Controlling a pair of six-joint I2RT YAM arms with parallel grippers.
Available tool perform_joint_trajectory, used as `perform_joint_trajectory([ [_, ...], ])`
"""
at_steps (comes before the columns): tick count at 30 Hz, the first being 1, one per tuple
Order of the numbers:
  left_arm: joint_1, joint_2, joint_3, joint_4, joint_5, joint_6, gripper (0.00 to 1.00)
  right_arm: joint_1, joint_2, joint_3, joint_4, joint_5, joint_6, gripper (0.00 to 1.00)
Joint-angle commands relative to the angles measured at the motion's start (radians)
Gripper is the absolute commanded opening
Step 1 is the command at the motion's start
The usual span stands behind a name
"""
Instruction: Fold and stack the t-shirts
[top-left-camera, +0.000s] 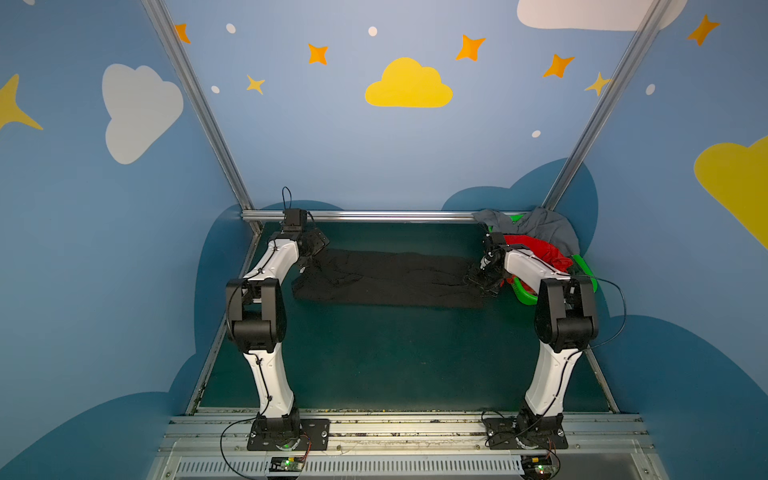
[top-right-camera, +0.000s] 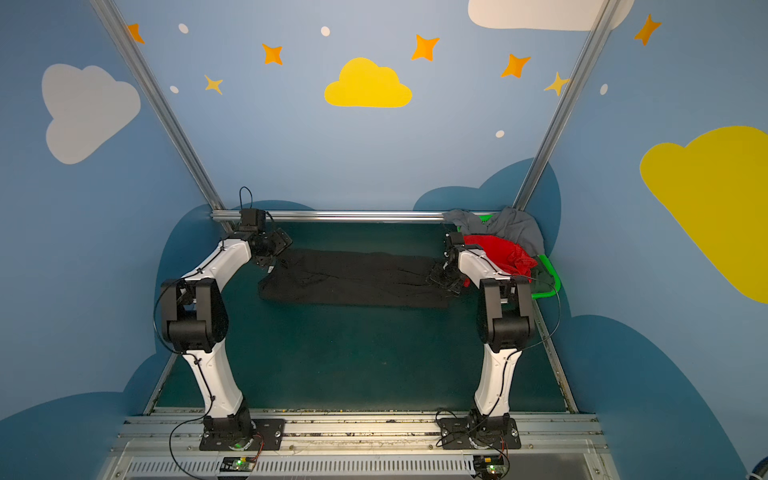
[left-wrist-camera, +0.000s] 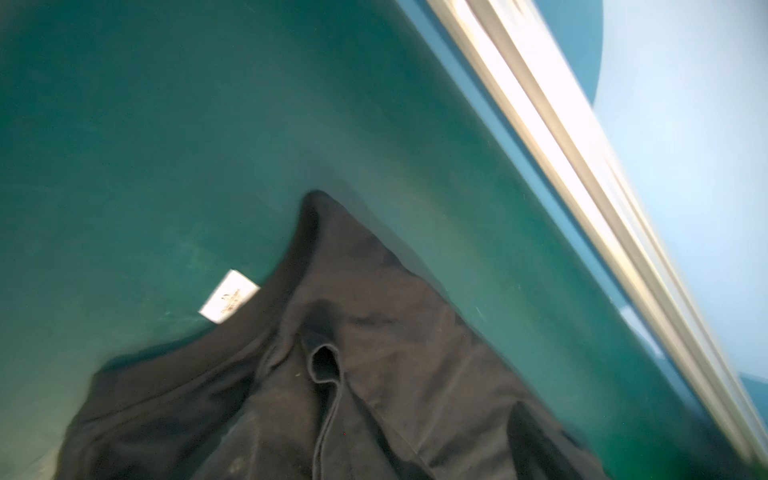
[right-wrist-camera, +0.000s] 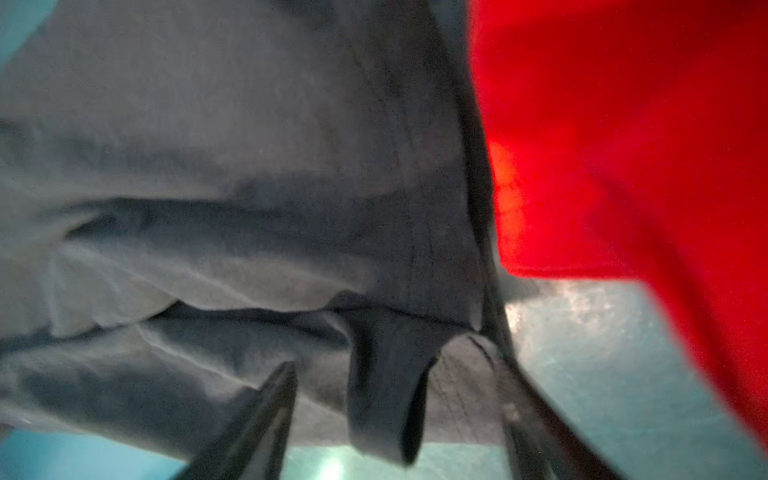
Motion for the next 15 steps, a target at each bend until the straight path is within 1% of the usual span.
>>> perform_joint_trajectory([
  [1,-0.033,-0.114,-0.045,-0.022,-0.111,0.074,0.98,0.002,-0.080,-0.021,-0.025,0.018,-0.016,0.84],
  [4,-0.054,-0.181,-0.117,-0.012,-0.090,0.061,0.97,0.009,-0.108,-0.032,-0.030,0.027,-0.025,0.89],
  [7,-0.089,-0.226,-0.186,0.003,-0.020,0.032,0.96,0.015,-0.139,-0.049,-0.033,0.037,-0.028,0.91],
  [10,-0.132,-0.242,-0.243,0.006,0.051,0.001,0.94,0.015,-0.174,-0.073,-0.031,0.037,-0.030,0.91],
  [15,-0.196,-0.254,-0.322,0.031,0.070,-0.064,0.89,0.010,-0.227,-0.120,-0.028,0.044,-0.029,0.91],
])
